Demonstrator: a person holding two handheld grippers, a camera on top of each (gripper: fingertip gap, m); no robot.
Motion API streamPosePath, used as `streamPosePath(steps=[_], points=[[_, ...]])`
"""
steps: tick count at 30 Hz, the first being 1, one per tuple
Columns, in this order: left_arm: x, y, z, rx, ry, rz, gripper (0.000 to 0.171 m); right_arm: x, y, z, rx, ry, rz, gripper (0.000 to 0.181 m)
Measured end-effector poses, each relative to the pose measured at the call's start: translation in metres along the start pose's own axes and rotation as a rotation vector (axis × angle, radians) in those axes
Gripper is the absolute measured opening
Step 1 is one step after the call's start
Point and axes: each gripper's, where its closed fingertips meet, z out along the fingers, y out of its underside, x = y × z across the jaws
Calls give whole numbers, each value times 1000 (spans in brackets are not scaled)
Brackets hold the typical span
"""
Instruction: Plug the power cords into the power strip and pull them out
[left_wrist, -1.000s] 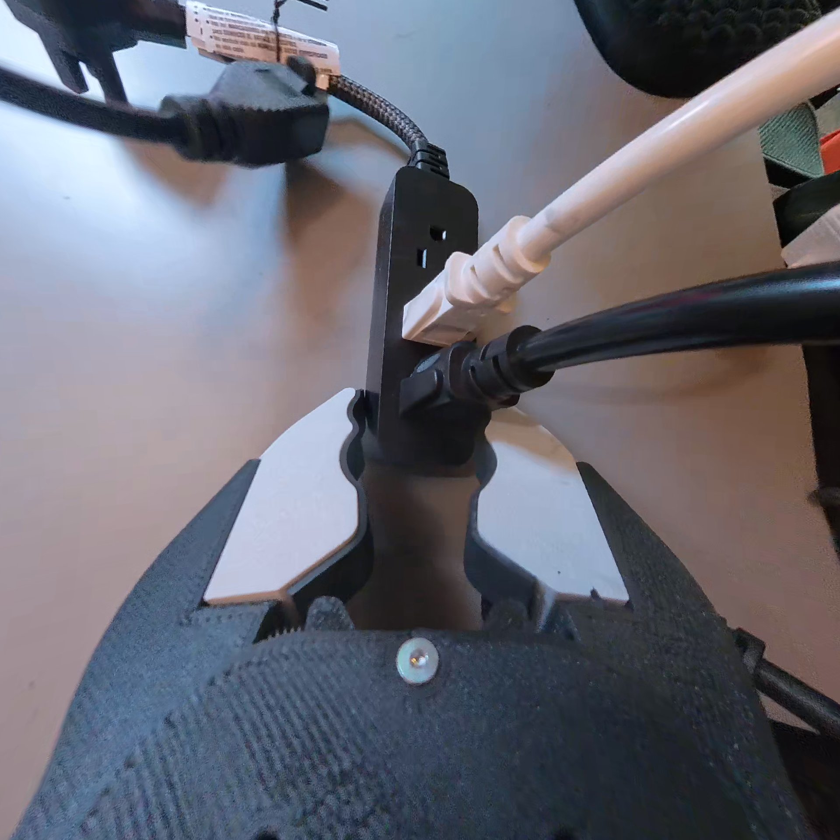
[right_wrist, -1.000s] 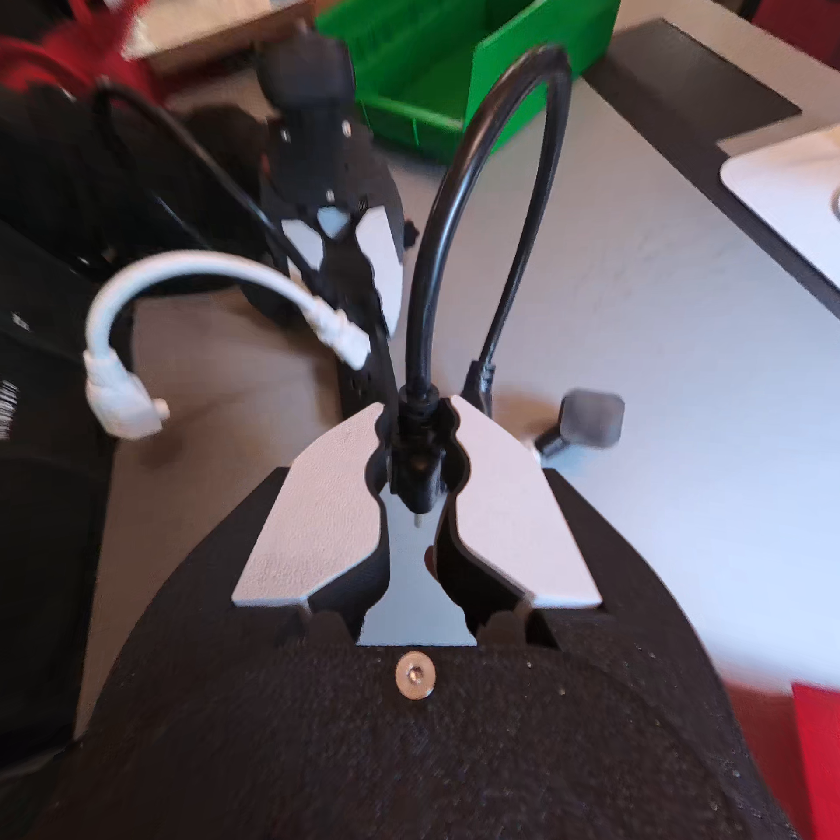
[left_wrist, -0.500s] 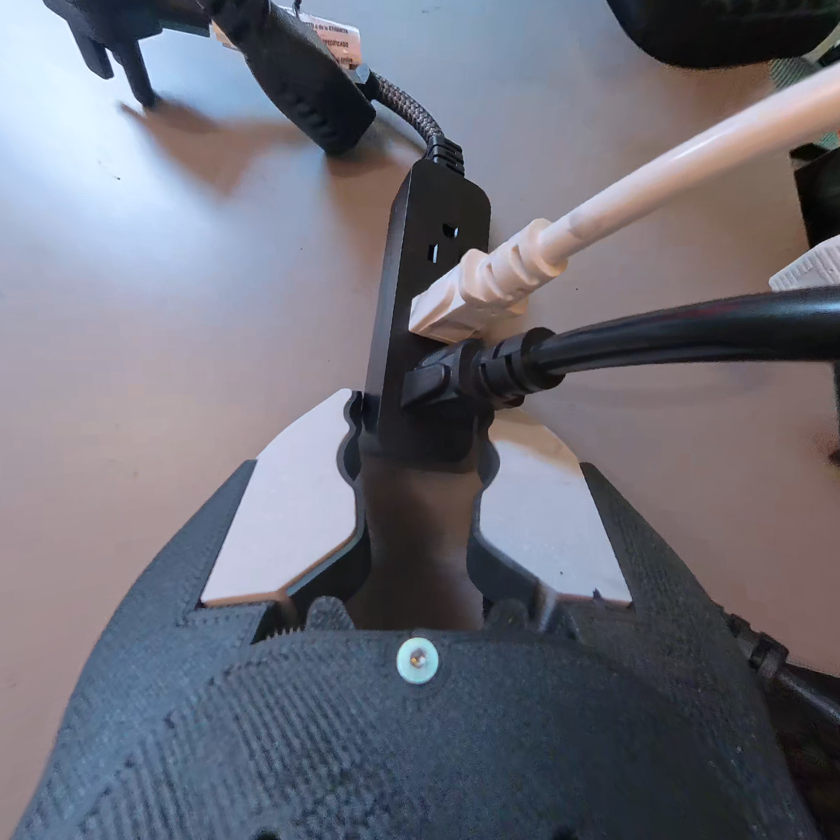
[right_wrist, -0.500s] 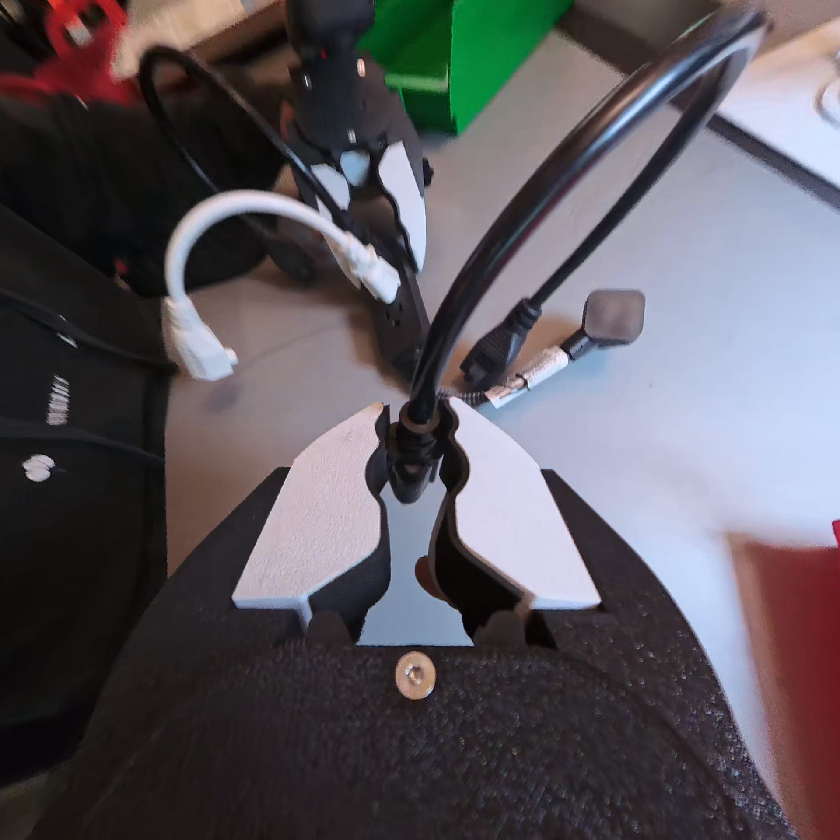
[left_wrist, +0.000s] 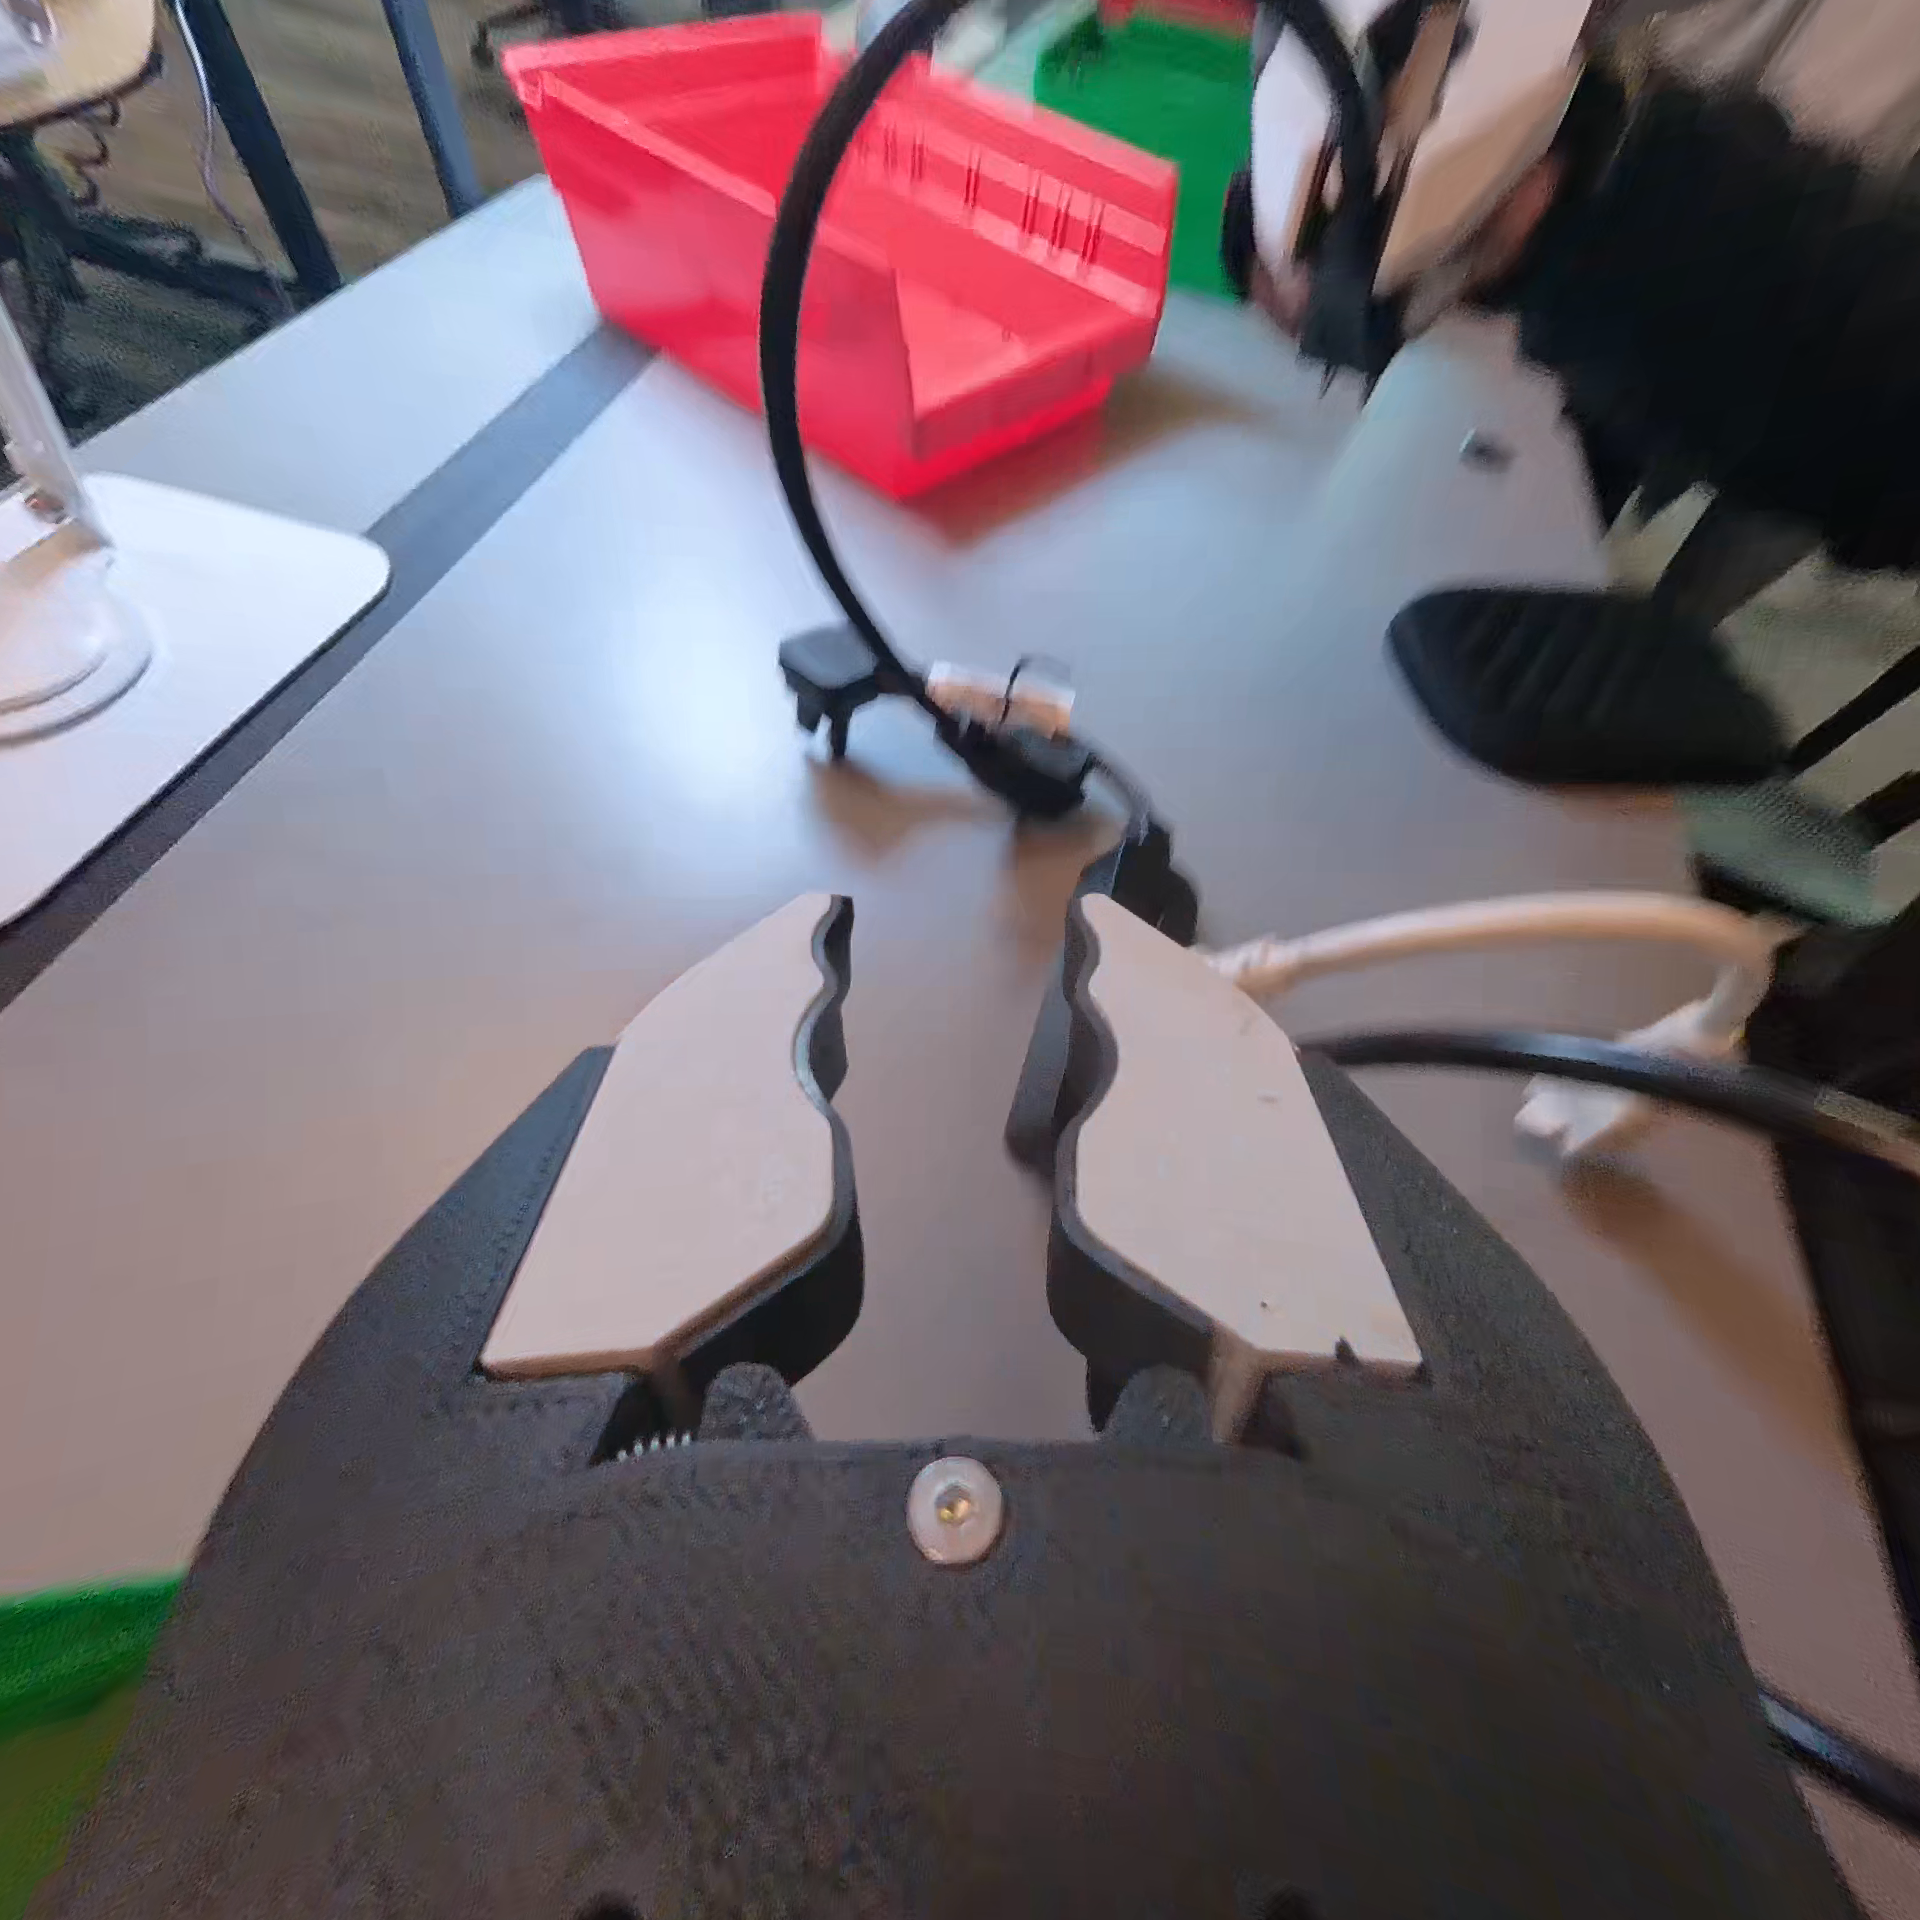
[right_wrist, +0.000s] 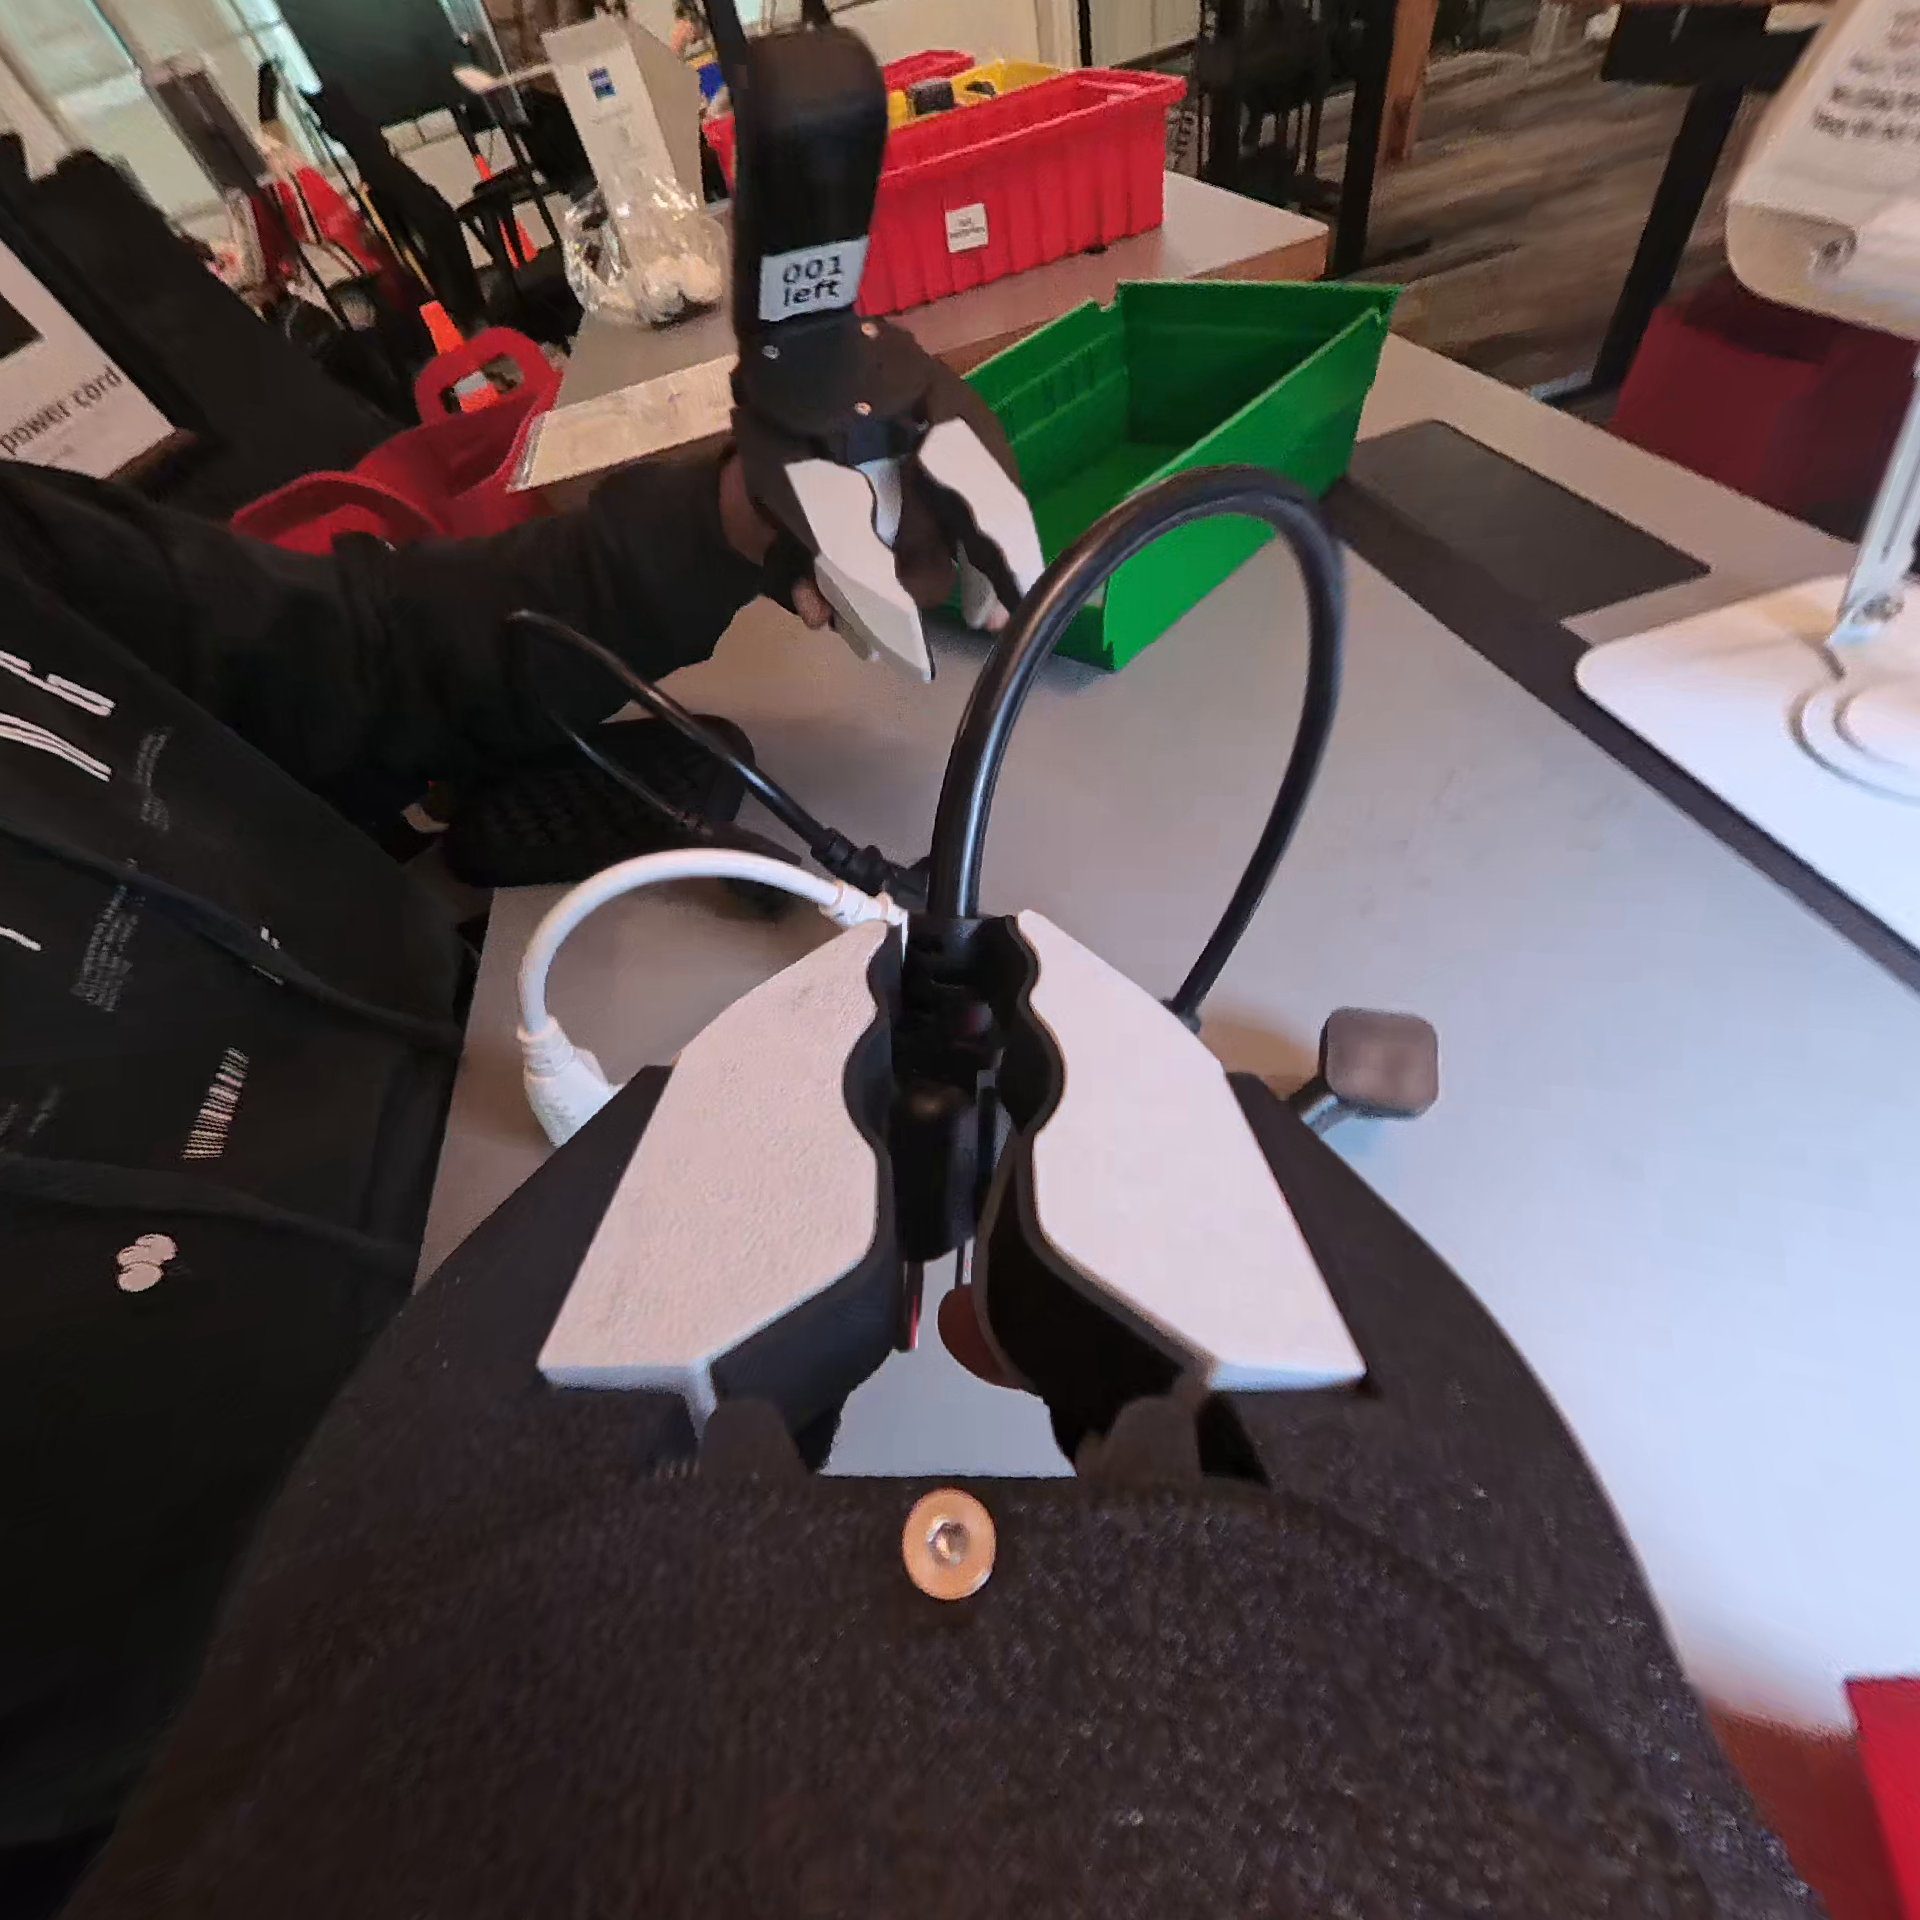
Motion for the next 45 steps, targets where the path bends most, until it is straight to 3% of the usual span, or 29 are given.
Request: streamPosePath(steps=[2,7,8,10,12,14,19,23,29,33,37,40,45], points=[[-1,-8,20,29,42,-83,45,-3,-11,8,-17,-15,-47,18],[-16,7,96,3,137,-218,62,-16,-32,25,-59,-43,-154,18],[-16,3,104,37,158,-215,52,-19,-37,25,-51,-42,-172,18],[-16,-14,102,112,180,-167,13,-20,-46,17,-19,-15,-194,18],[-20,-32,87,143,135,-102,8,-16,-43,1,-1,32,-190,18],[-30,-52,65,122,38,-41,8,-5,-21,-12,-41,108,-194,17],[-37,-102,26,-111,-171,237,9,5,55,2,-176,147,-90,18],[-24,-136,35,-380,-253,551,9,-6,94,40,-220,61,24,19],[4,-152,98,-702,-164,841,9,-44,88,84,-56,-189,180,18],[5,-148,142,-803,-129,951,10,-75,68,87,85,-359,218,18],[1,-142,172,-763,-71,926,15,-93,60,77,176,-424,143,17],[-7,-146,189,-672,-117,941,23,-92,52,69,252,-408,101,17],[5,-161,188,-533,-102,849,32,-76,37,55,362,-332,66,15]])
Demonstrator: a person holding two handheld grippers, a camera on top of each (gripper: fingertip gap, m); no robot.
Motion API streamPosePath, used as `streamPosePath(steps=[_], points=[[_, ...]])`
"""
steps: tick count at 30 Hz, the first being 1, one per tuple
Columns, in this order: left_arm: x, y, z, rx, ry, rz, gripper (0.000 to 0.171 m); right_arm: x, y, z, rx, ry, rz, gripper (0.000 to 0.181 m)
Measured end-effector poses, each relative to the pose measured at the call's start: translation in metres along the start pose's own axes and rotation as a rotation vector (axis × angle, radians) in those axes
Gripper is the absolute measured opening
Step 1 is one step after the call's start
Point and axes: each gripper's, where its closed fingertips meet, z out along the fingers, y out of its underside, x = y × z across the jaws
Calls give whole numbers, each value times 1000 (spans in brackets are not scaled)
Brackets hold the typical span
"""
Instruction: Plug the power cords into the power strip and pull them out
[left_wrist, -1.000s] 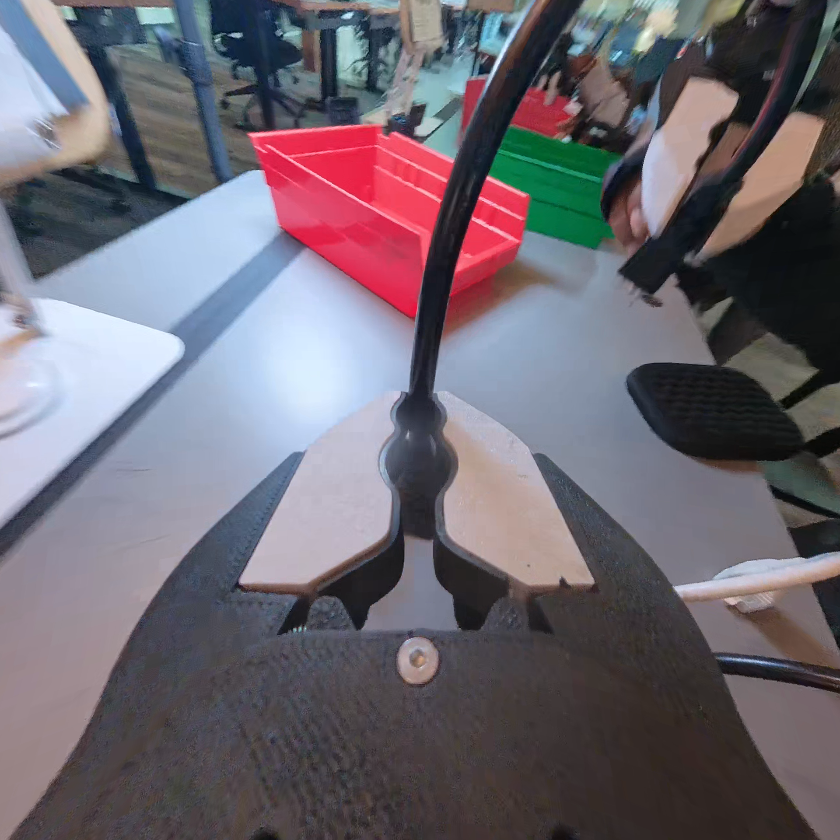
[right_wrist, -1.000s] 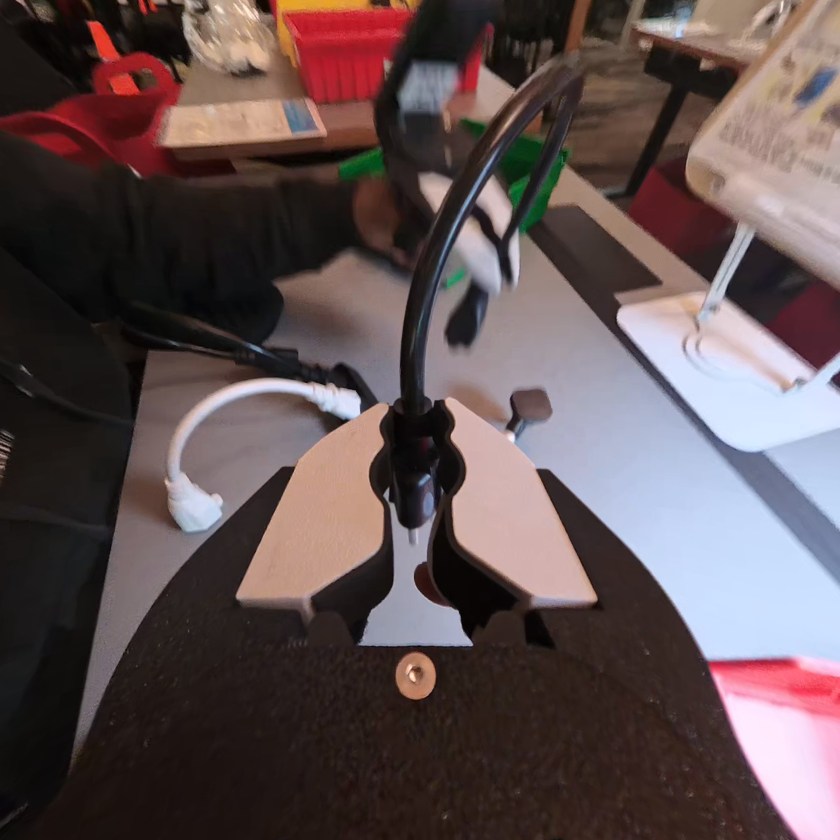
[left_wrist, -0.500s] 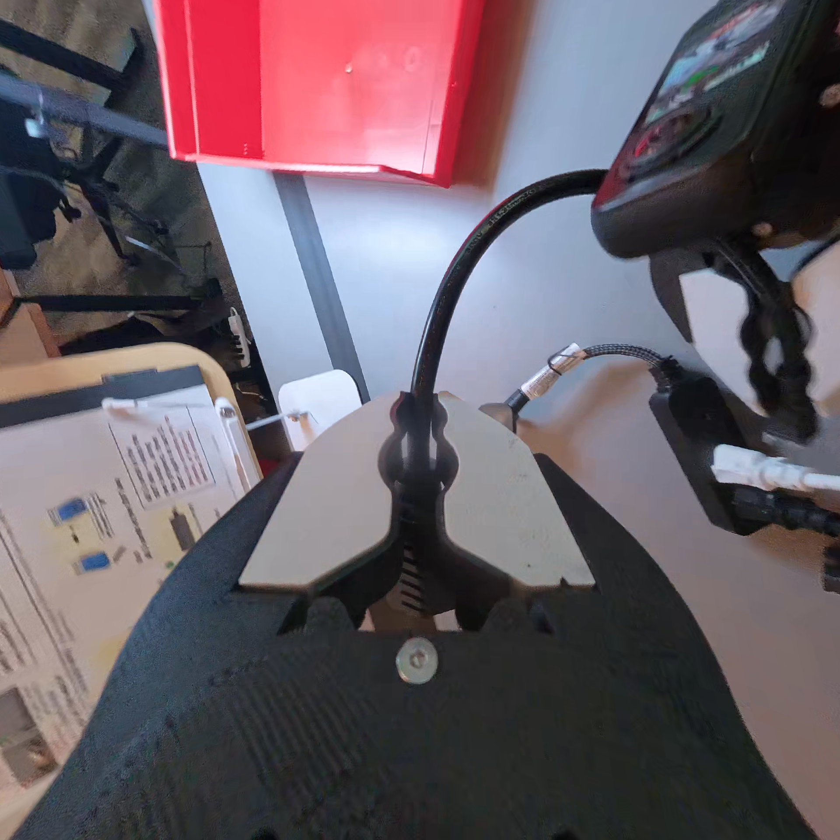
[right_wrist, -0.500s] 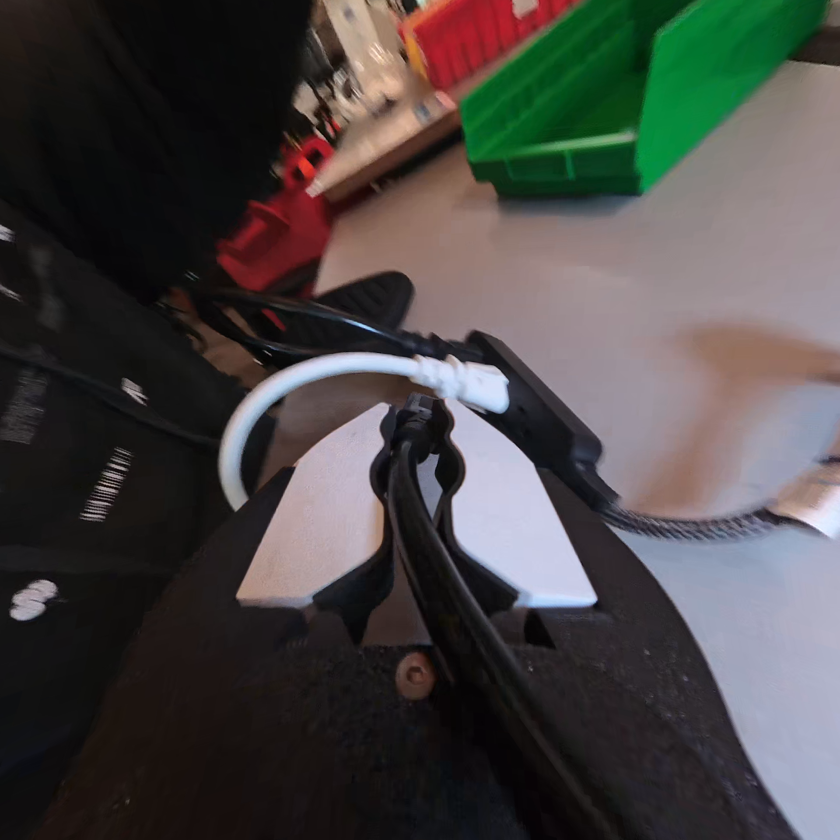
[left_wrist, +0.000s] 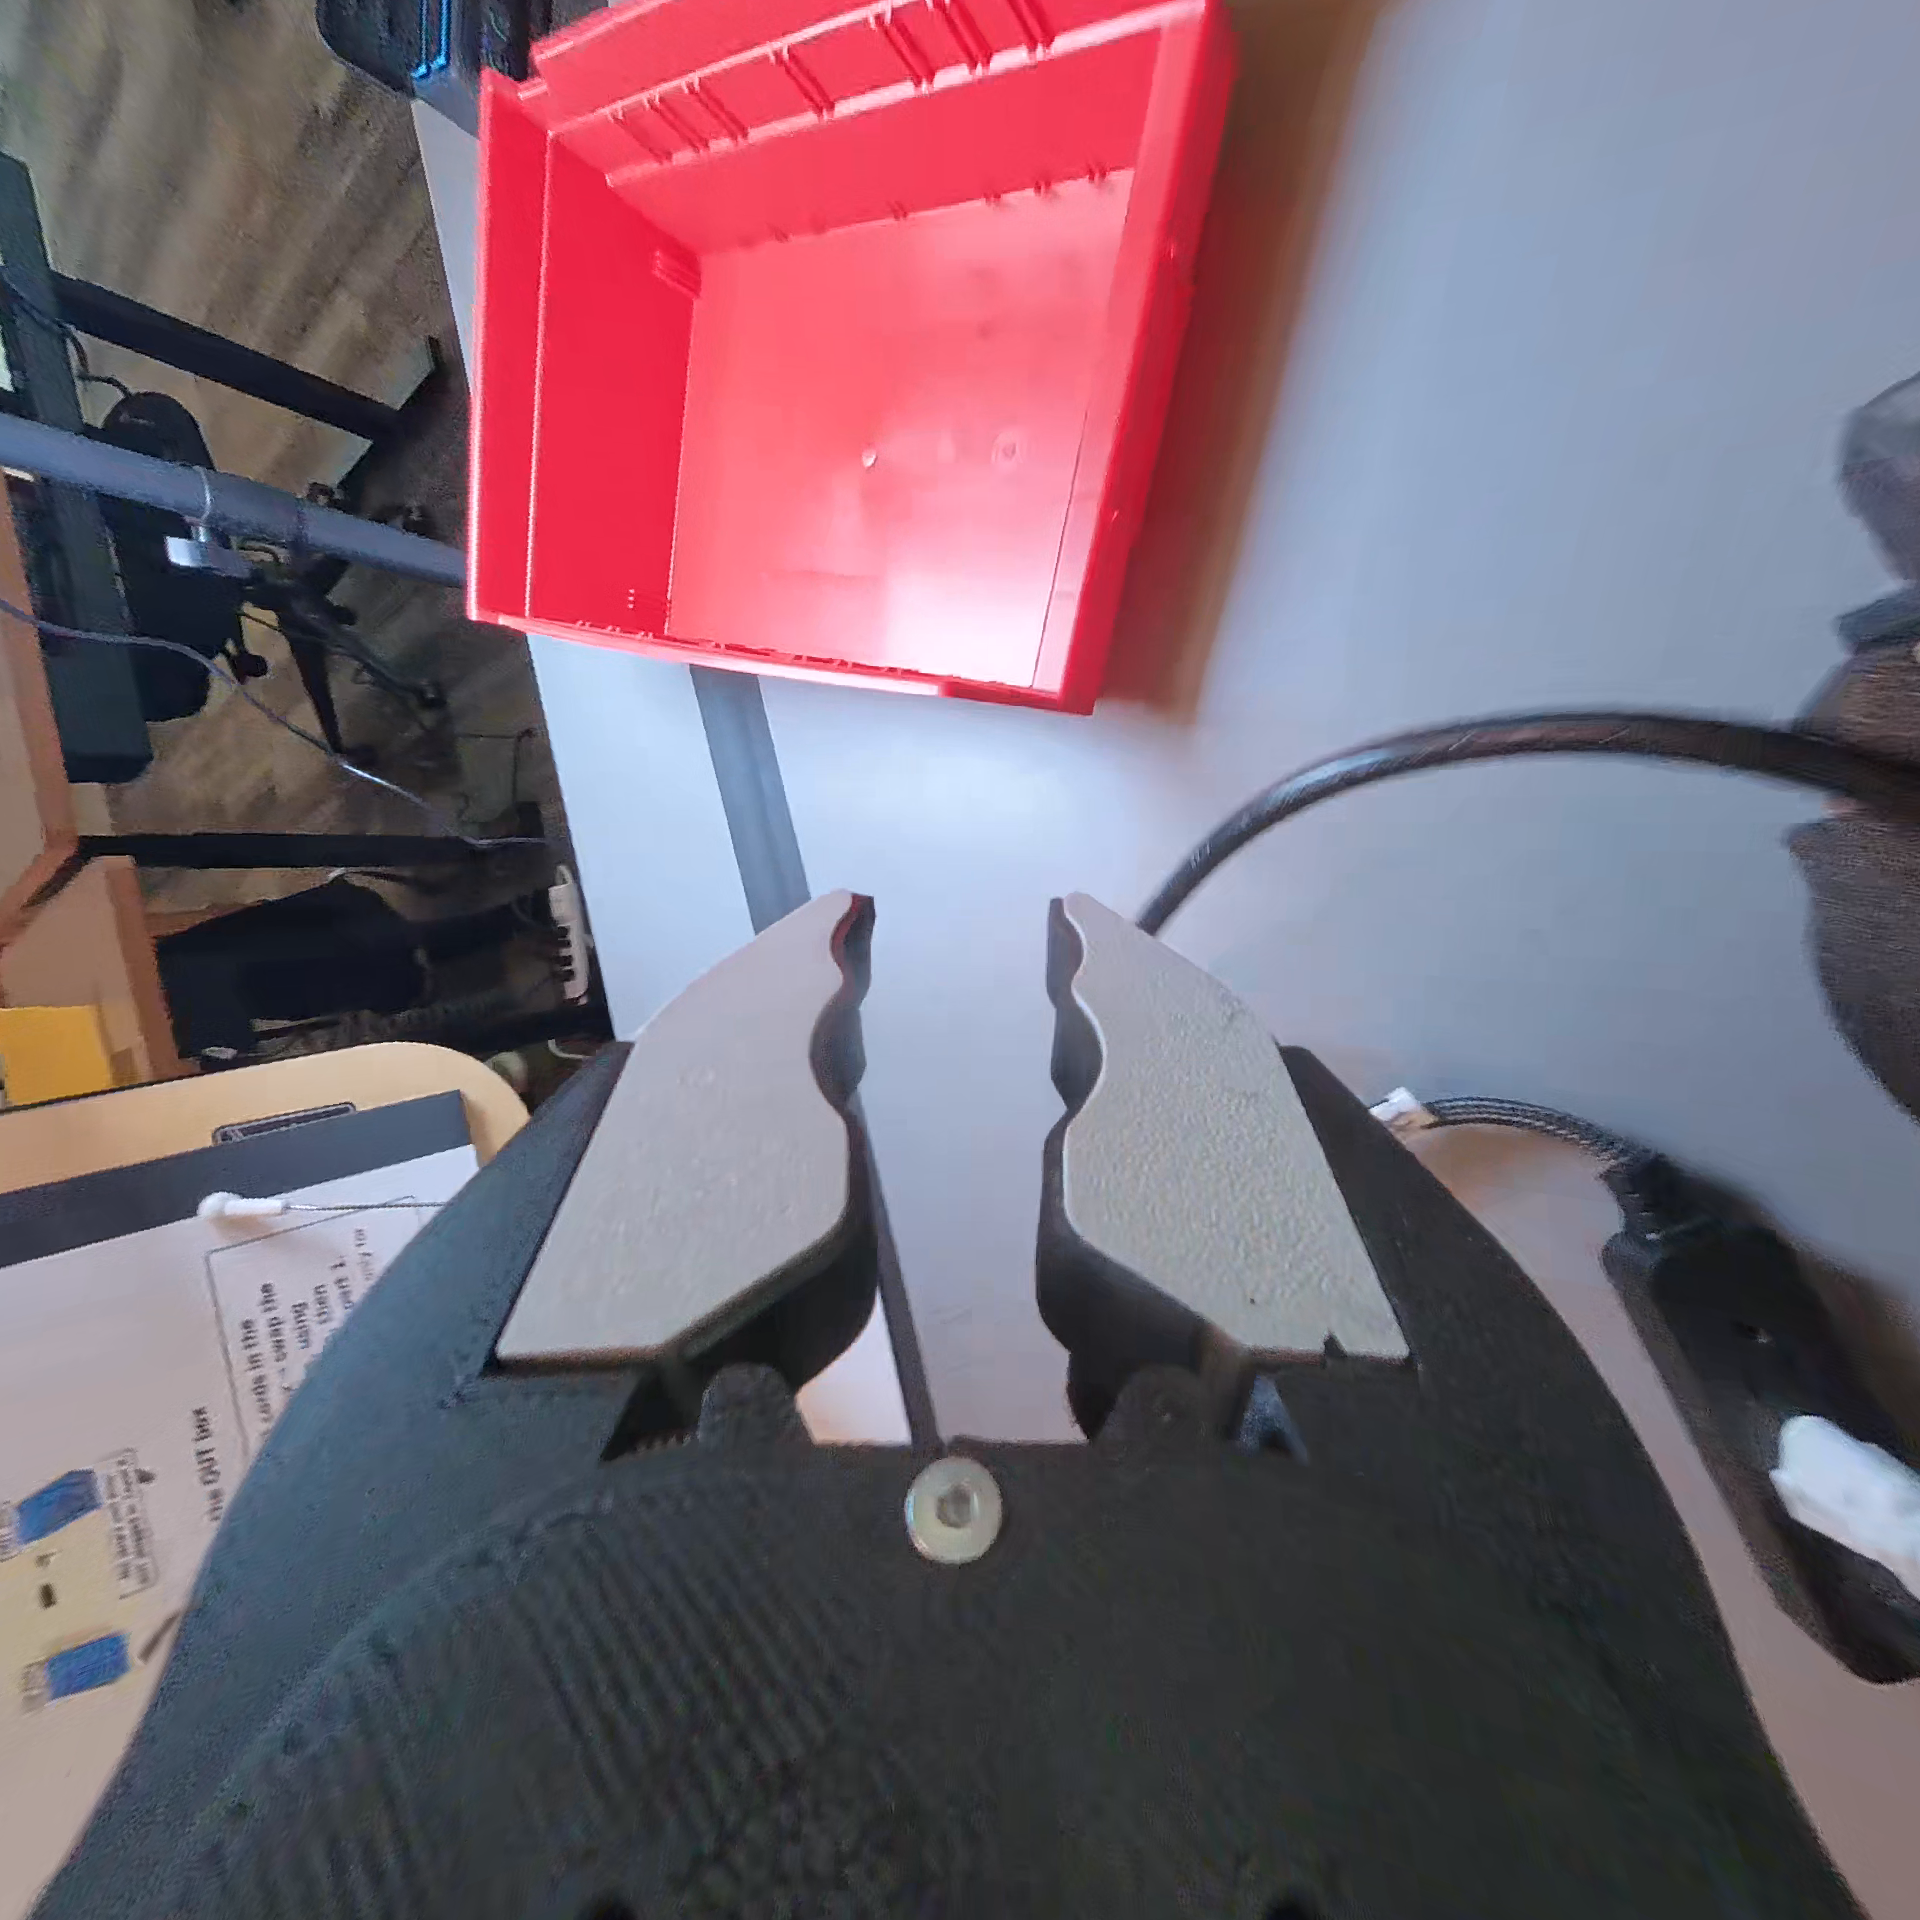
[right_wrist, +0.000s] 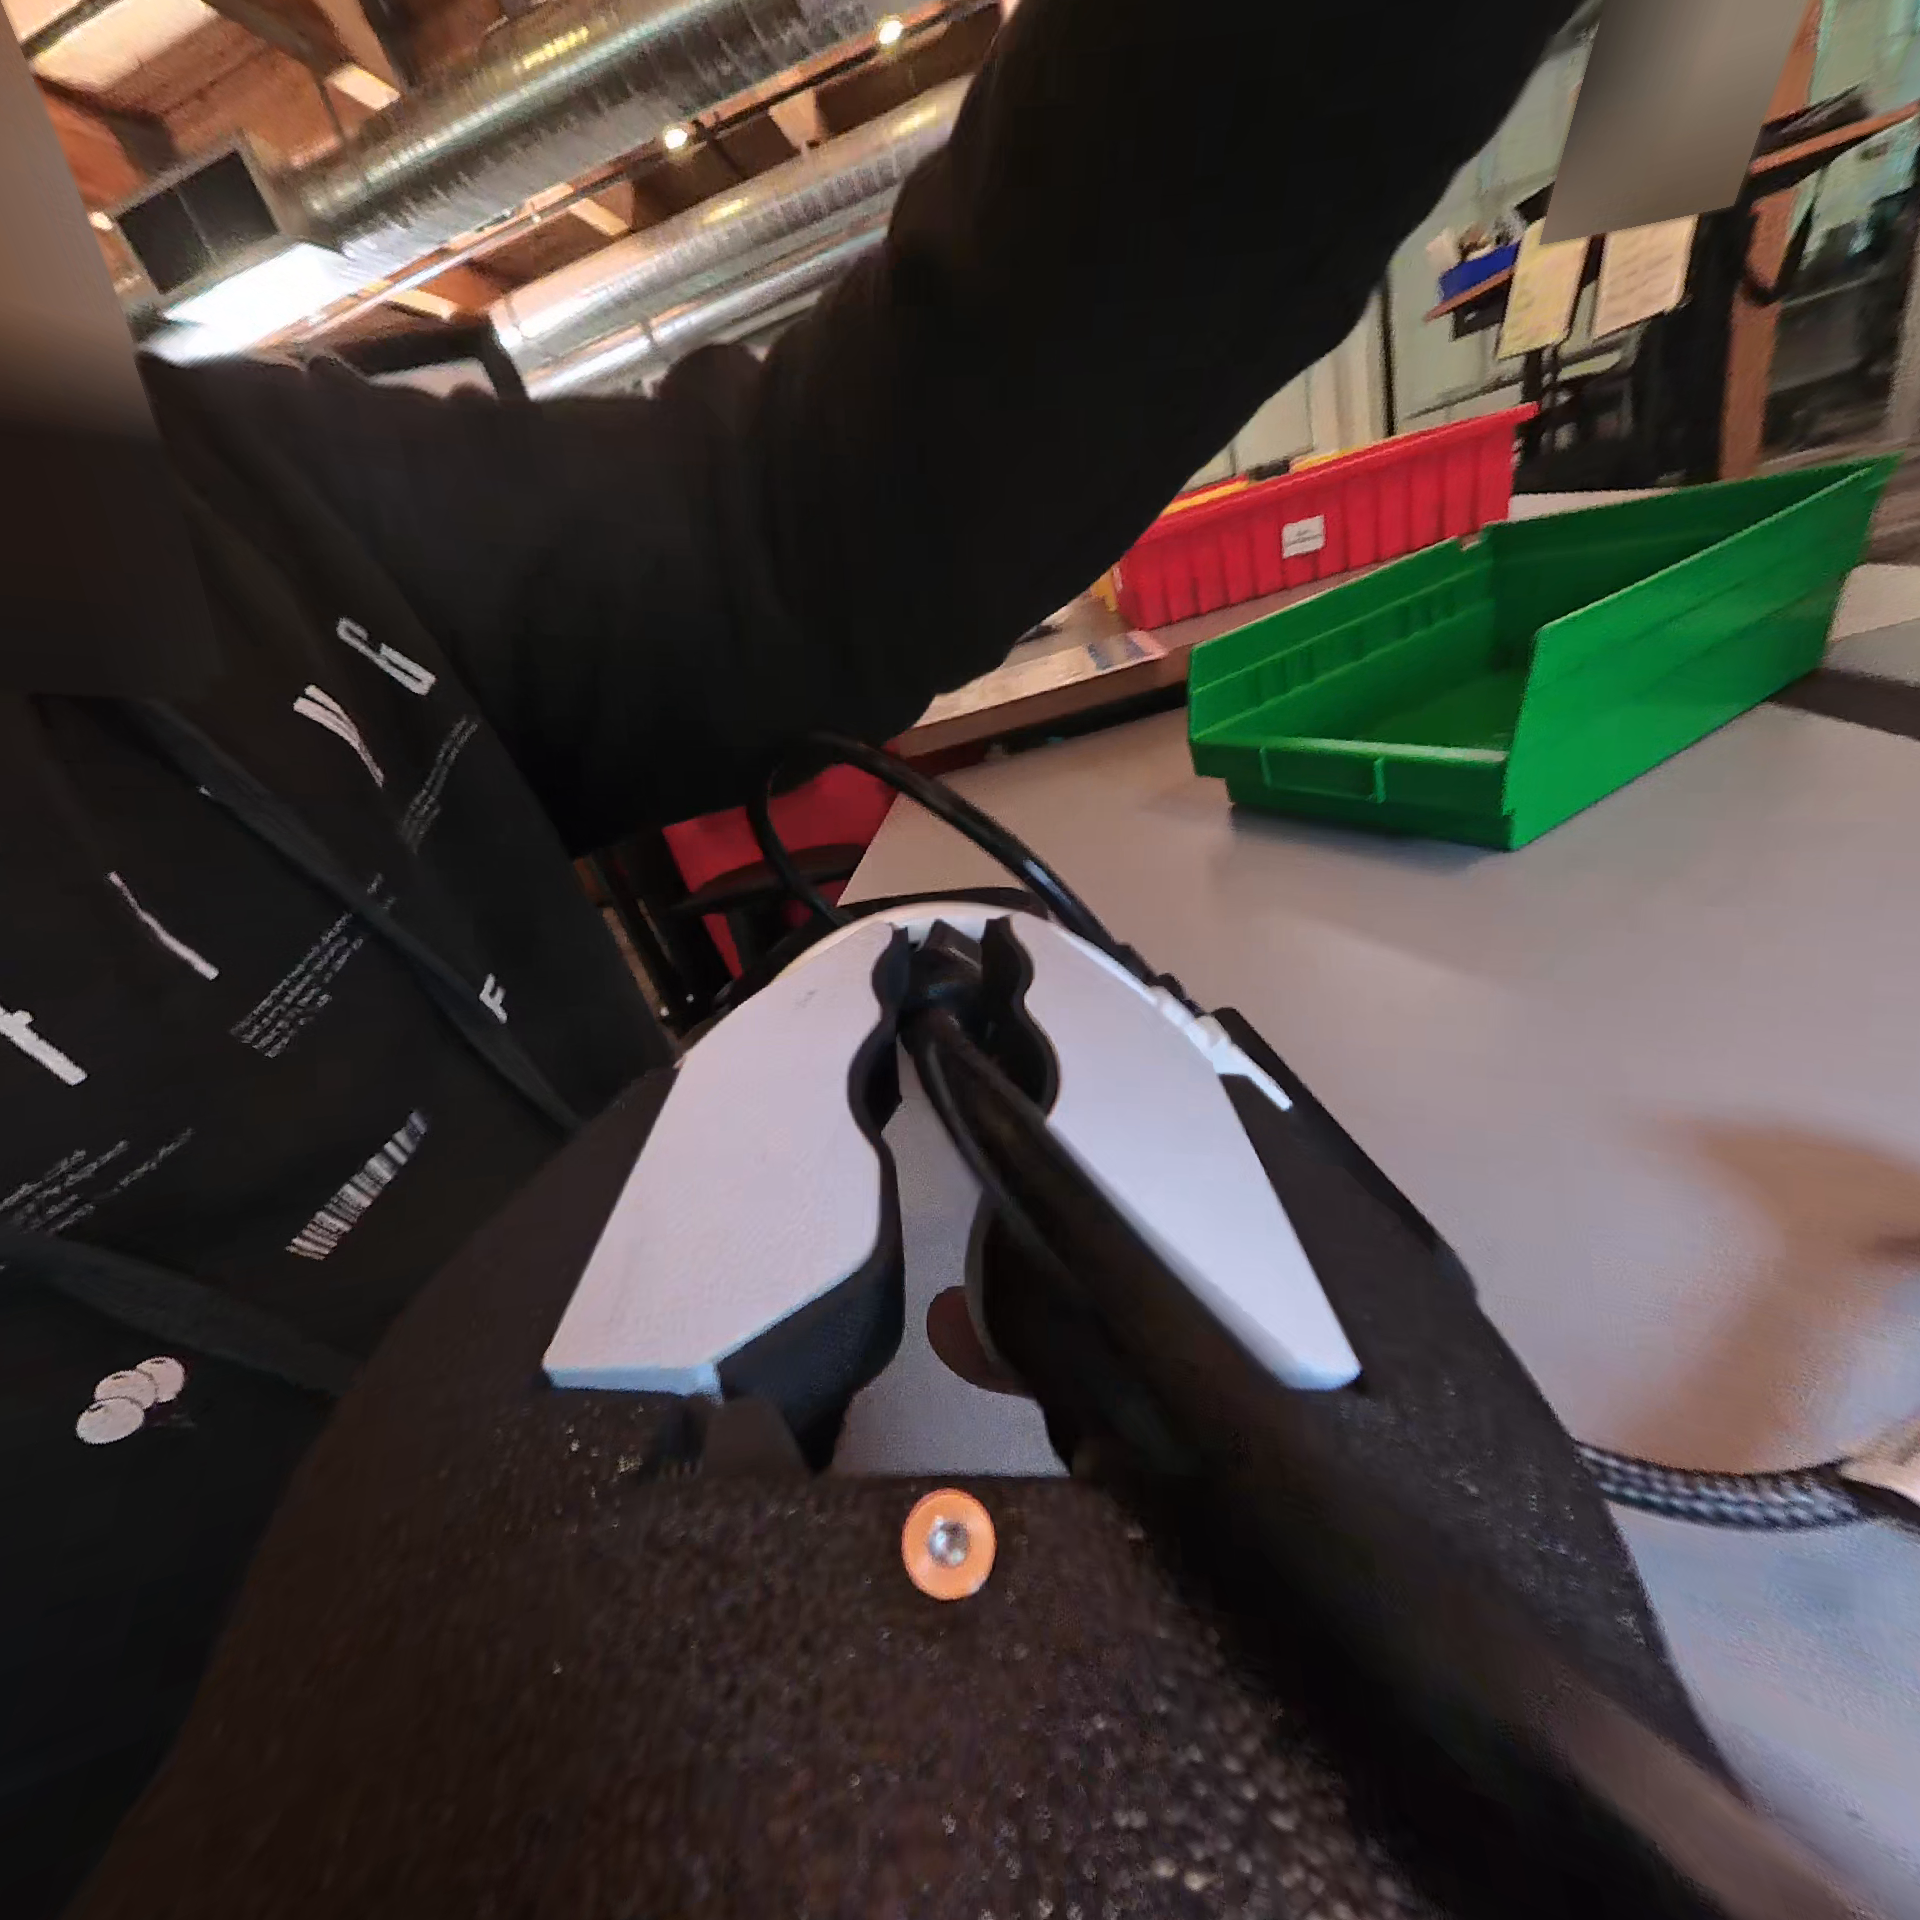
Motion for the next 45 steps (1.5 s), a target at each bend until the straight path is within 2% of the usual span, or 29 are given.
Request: streamPosePath(steps=[2,4,8,11,15,17,19,24,26,29,32,35,38,39,41,42,45], points=[[2,-2,-14,67,-11,-33,34,5,-9,-7,34,29,-21,14],[17,-4,-35,179,44,-118,34,9,-13,-14,21,60,-54,15],[78,5,-71,438,325,-351,36,14,-30,-27,58,110,-96,14],[127,21,-81,576,558,-515,44,14,-42,-32,85,130,-141,14],[169,24,-87,713,729,-624,51,12,-53,-28,87,141,-239,13],[176,24,-82,723,690,-637,47,9,-50,-22,39,147,-321,12],[176,28,-75,704,601,-614,26,4,-49,-16,2,155,-395,8],[187,38,-71,664,521,-545,31,-3,-43,-7,-95,170,-519,6],[189,40,-69,697,555,-573,38,-3,-45,-6,-92,155,-502,6],[187,38,-71,776,630,-653,31,-2,-50,-6,-75,135,-476,6],[183,38,-73,806,600,-644,29,1,-55,-5,-52,129,-430,6],[171,44,-73,777,442,-613,29,10,-58,-8,-30,158,-350,6],[159,52,-70,697,212,-529,28,22,-58,-11,-33,199,-259,8],[157,55,-69,667,128,-479,28,25,-55,-12,-53,206,-233,11],[150,57,-72,642,-23,-393,28,40,-44,-15,-141,282,-204,37],[147,58,-74,629,-82,-358,28,45,-38,-16,-173,301,-192,43],[143,60,-74,567,-228,-223,28,49,-35,-12,-153,302,-162,46]])
